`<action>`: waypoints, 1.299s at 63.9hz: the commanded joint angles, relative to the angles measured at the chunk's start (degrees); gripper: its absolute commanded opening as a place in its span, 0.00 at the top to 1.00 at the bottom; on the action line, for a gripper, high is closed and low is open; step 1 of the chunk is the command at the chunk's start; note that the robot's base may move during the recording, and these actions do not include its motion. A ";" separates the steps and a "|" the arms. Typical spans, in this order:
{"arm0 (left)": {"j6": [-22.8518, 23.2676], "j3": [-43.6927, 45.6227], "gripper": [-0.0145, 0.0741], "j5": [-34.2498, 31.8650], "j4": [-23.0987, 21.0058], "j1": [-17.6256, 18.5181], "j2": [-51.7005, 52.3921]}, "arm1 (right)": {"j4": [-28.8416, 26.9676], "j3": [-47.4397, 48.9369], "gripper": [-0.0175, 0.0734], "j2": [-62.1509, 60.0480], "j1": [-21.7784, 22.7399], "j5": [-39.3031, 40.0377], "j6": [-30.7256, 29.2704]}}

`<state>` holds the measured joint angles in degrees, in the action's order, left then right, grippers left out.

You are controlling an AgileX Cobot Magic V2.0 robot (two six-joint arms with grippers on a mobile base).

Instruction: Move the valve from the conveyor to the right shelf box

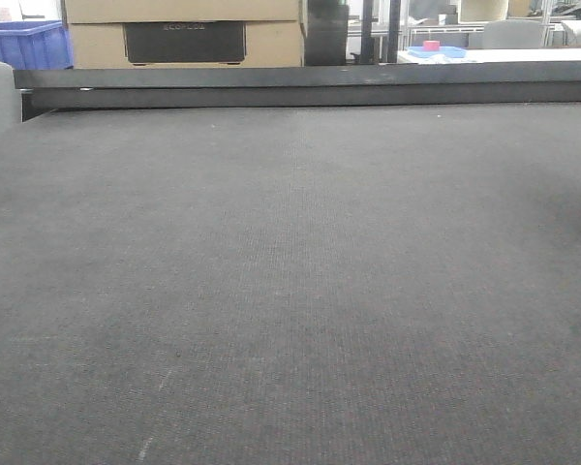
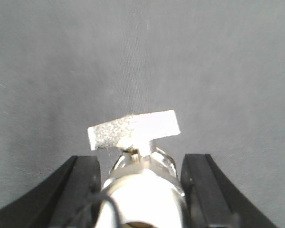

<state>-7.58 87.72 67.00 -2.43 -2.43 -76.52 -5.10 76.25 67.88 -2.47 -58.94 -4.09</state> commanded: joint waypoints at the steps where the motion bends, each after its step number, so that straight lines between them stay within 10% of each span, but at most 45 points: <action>1: 0.70 0.53 0.96 -1.19 -0.13 0.36 4.25 | 0.03 4.00 0.98 -1.10 0.04 0.50 -0.36; 68: 0.70 0.53 0.96 -4.74 0.09 0.36 9.56 | -2.44 10.34 0.99 -1.10 0.04 -0.59 -0.36; 83: 0.70 0.53 0.96 -14.67 0.09 0.36 9.56 | -2.44 10.34 0.99 -1.10 0.04 6.17 -0.36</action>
<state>-7.33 87.72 58.51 -2.21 -2.43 -67.50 -7.52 85.64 67.65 -2.47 -59.11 -4.09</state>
